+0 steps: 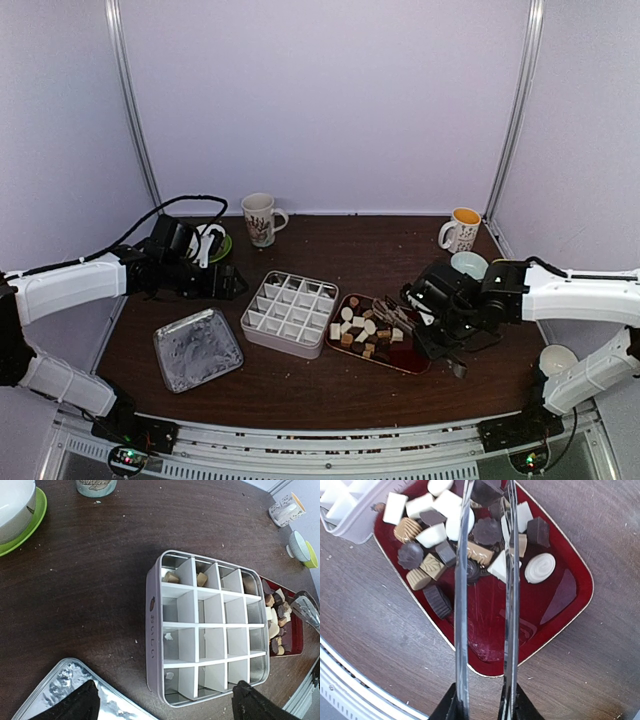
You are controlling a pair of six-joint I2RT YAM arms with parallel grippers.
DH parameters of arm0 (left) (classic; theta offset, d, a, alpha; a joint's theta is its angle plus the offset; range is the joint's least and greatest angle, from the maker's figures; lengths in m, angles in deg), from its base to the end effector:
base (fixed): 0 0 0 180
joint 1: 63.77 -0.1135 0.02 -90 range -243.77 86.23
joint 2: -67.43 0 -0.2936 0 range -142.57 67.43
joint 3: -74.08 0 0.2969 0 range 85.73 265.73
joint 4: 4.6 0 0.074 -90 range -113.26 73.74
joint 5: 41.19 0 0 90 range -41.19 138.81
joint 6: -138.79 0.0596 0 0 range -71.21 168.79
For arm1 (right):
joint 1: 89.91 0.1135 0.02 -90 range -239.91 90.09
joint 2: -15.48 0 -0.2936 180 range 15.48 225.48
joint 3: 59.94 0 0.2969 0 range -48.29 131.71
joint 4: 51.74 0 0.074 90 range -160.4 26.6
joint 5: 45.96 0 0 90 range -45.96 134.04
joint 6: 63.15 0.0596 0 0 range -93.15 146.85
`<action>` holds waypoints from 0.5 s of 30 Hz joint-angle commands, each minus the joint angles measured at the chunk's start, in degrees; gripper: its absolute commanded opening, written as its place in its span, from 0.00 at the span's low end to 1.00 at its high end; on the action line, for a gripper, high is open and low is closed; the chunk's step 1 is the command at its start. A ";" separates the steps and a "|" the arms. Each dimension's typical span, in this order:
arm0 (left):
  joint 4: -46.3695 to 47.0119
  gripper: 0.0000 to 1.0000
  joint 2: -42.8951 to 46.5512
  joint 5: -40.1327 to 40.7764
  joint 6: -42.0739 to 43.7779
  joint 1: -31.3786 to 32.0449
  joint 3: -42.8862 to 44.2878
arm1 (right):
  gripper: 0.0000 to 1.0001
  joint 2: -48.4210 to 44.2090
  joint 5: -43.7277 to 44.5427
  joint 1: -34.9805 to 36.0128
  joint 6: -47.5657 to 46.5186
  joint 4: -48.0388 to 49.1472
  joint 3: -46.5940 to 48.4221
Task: Pack the chocolate
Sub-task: Pick up the fake chocolate from the plate, then place the fake chocolate in the empty pocket of the box.
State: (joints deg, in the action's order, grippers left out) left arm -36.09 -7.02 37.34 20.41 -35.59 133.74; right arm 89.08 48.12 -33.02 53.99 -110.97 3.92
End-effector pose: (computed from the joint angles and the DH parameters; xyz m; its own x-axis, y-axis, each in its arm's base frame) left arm 0.2764 -0.1615 0.2249 -0.8381 -0.0795 -0.5398 0.2110 0.8652 -0.4550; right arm 0.1552 0.2302 0.2204 -0.8285 -0.4374 -0.3496 -0.4985 0.8605 0.1046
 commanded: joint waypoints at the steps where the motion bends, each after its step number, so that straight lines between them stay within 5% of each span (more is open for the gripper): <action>1: 1.23 0.95 -0.05 0.17 0.96 0.03 0.59 | 0.30 -2.39 0.88 0.25 -1.67 0.20 2.93; 15: 1.16 0.95 0.53 -0.58 0.59 0.03 0.16 | 0.29 7.79 -3.05 2.24 -7.17 3.54 14.13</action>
State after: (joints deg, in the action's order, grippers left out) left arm -36.09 -7.02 37.21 20.41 -35.59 133.74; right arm 94.11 46.08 -32.28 49.14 -109.07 14.26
